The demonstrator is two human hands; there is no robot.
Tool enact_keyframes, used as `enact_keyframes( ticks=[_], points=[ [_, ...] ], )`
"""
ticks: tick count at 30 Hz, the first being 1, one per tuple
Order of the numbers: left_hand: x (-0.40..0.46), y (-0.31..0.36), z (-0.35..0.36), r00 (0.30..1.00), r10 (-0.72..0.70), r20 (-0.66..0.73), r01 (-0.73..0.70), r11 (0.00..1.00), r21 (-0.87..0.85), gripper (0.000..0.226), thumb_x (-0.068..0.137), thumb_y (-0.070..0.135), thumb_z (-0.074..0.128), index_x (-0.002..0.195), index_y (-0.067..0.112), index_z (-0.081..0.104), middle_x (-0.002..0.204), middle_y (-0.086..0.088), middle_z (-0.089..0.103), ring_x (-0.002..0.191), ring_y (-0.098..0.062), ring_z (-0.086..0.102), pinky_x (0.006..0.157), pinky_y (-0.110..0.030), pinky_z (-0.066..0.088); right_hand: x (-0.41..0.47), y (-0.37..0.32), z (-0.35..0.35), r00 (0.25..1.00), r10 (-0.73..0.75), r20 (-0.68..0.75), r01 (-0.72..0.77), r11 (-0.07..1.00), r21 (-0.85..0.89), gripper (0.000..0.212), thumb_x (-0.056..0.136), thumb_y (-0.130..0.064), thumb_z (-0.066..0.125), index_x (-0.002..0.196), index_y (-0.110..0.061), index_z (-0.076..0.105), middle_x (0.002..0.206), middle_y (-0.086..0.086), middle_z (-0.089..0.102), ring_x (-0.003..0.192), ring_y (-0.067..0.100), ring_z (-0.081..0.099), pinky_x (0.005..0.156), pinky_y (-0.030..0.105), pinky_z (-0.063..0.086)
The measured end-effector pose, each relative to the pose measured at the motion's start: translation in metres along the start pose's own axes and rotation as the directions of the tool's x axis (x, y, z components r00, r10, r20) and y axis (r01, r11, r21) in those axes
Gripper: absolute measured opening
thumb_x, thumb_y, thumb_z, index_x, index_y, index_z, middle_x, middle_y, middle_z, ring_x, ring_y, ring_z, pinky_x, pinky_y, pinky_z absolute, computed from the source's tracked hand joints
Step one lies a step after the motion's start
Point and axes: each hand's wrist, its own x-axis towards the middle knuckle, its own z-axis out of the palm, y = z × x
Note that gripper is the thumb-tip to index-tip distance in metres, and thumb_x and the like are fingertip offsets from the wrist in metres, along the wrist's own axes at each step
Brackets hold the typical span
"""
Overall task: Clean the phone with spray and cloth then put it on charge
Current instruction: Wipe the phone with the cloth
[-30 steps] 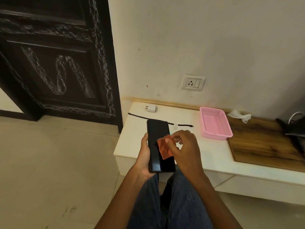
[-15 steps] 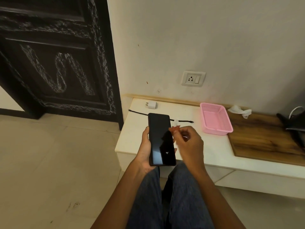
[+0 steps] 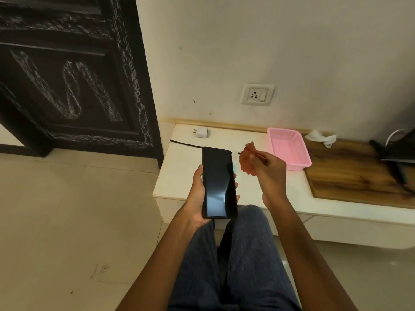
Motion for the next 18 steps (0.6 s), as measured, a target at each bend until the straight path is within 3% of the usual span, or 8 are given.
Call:
enact_keyframes(
  ticks=[3, 5, 8, 13, 15, 18],
  points=[
    [0.001, -0.004, -0.001, 1.000, -0.010, -0.009, 0.010, 1.000, 0.020, 0.072, 0.087, 0.067, 0.041, 0.125, 0.008, 0.061, 0.109, -0.011, 0.066, 0.092, -0.025, 0.065, 0.082, -0.040, 0.053, 0.010, 0.002, 0.012, 0.967, -0.255, 0.024, 0.250, 0.920, -0.301, 0.017, 0.091, -0.016, 0.058, 0.104, -0.013, 0.069, 0.096, 0.001, 0.067, 0.086, 0.012, 0.061, 0.073, 0.014, 0.047],
    [0.003, -0.006, -0.001, 0.999, -0.029, -0.020, 0.030, 0.999, 0.034, 0.069, 0.086, 0.067, 0.043, 0.115, 0.009, 0.067, 0.102, -0.012, 0.070, 0.086, -0.025, 0.069, 0.074, -0.037, 0.057, 0.009, 0.002, 0.021, 0.931, -0.350, 0.101, 0.360, 0.839, -0.408, 0.020, 0.093, -0.013, 0.053, 0.106, -0.009, 0.069, 0.102, 0.008, 0.066, 0.092, 0.018, 0.060, 0.080, 0.022, 0.046],
    [0.005, -0.005, -0.001, 0.998, -0.027, -0.049, 0.031, 0.997, 0.077, 0.062, 0.078, 0.066, 0.053, 0.100, 0.012, 0.076, 0.093, -0.014, 0.074, 0.079, -0.025, 0.072, 0.066, -0.032, 0.059, -0.011, 0.006, 0.036, 0.860, -0.442, 0.254, 0.509, 0.715, -0.480, 0.026, 0.089, -0.005, 0.048, 0.105, -0.008, 0.068, 0.103, 0.012, 0.067, 0.096, 0.025, 0.060, 0.082, 0.028, 0.044],
    [0.004, 0.002, -0.013, 0.999, -0.013, -0.044, 0.012, 1.000, -0.018, 0.063, 0.081, 0.066, 0.049, 0.104, 0.014, 0.075, 0.100, -0.015, 0.073, 0.089, -0.026, 0.072, 0.070, -0.036, 0.059, -0.040, 0.028, 0.036, 0.696, -0.528, 0.487, 0.718, 0.504, -0.481, 0.049, 0.064, 0.019, 0.058, 0.108, -0.001, 0.067, 0.111, 0.018, 0.067, 0.106, 0.032, 0.062, 0.095, 0.039, 0.042],
    [0.004, 0.002, -0.015, 0.999, -0.023, -0.049, 0.025, 0.999, 0.028, 0.066, 0.083, 0.069, 0.044, 0.096, 0.013, 0.078, 0.096, -0.014, 0.074, 0.084, -0.025, 0.072, 0.068, -0.034, 0.059, -0.031, 0.028, 0.026, 0.736, -0.488, 0.469, 0.677, 0.539, -0.501, 0.053, 0.065, 0.019, 0.052, 0.111, -0.004, 0.066, 0.115, 0.015, 0.066, 0.110, 0.031, 0.060, 0.096, 0.036, 0.041],
    [0.005, 0.000, -0.010, 0.997, -0.019, -0.070, 0.025, 0.996, 0.084, 0.067, 0.085, 0.069, 0.043, 0.102, 0.013, 0.075, 0.095, -0.014, 0.073, 0.081, -0.025, 0.071, 0.072, -0.036, 0.058, -0.008, 0.016, 0.022, 0.831, -0.360, 0.424, 0.553, 0.612, -0.565, 0.048, 0.077, 0.013, 0.052, 0.120, -0.009, 0.061, 0.121, 0.013, 0.062, 0.114, 0.030, 0.054, 0.095, 0.033, 0.041]
  ],
)
